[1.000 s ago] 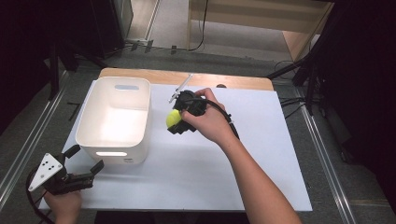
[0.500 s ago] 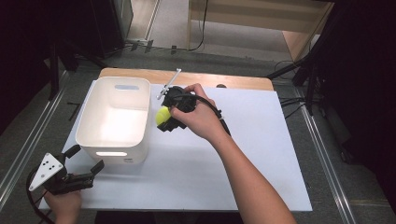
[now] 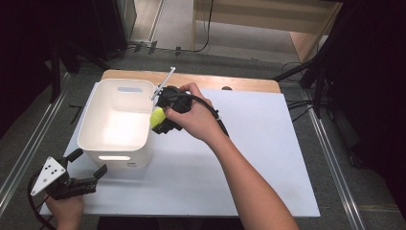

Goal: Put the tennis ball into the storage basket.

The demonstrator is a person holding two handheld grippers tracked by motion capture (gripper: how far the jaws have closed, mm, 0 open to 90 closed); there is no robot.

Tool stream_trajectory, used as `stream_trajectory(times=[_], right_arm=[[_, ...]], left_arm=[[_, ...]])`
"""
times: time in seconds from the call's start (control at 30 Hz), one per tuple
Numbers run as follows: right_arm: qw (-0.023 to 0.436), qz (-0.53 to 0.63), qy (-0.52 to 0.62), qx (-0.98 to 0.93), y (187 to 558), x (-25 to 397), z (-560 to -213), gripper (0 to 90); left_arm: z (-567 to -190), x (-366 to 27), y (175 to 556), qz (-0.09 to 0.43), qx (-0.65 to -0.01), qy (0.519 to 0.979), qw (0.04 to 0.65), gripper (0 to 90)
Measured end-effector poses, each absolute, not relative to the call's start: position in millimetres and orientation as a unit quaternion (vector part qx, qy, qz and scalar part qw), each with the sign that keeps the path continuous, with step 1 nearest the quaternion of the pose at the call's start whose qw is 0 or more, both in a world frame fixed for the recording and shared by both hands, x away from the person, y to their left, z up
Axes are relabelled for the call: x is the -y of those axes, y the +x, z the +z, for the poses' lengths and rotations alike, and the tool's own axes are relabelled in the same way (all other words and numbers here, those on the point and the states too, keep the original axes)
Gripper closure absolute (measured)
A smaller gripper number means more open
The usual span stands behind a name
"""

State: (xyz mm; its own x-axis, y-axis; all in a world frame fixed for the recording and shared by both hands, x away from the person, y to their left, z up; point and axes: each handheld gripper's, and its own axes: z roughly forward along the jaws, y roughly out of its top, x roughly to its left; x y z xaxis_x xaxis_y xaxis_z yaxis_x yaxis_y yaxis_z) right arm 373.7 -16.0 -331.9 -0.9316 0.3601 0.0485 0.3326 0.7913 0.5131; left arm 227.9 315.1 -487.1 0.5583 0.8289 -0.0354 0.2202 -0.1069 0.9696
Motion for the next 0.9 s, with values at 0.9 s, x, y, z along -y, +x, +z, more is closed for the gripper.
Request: stream_trajectory(times=[0.9], right_arm=[[0.024,0.273,0.158,-0.949,370,-14,-320,24.0]], left_arm=[[-487,-315,228,0.277,-0.379,0.691,0.550,0.0]])
